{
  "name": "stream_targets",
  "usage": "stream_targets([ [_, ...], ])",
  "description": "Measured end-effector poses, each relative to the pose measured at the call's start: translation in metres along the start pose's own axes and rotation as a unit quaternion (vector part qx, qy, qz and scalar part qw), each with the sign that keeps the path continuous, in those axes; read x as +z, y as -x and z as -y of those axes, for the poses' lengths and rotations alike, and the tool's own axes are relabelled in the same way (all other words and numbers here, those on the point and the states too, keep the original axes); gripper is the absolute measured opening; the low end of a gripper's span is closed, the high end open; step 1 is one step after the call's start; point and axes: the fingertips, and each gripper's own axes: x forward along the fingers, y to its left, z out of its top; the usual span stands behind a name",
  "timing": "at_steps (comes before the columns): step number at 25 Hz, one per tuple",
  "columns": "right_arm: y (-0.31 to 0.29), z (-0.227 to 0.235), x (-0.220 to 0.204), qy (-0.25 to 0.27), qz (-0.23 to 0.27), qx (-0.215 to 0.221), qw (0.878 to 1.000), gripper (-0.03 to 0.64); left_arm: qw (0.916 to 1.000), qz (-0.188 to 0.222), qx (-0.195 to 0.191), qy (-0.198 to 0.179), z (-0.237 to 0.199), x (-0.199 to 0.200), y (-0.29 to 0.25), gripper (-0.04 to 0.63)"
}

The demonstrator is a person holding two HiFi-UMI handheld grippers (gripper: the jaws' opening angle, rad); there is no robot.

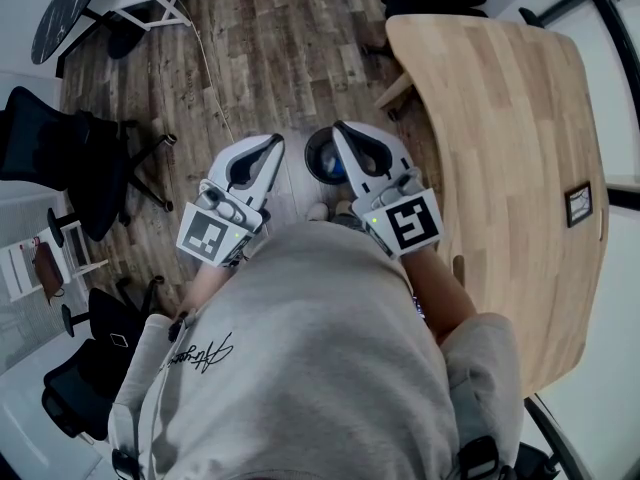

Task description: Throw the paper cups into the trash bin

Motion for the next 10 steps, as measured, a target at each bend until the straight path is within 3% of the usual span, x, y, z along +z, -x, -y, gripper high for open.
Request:
stream_targets([
  [10,0.003,-0.0041,-0.0035,-0.003,0.0,-0.002,1.0,0.009,1.0,0.001,0.009,0.003,-0.0017,-0.0013,0.0057,0.003],
])
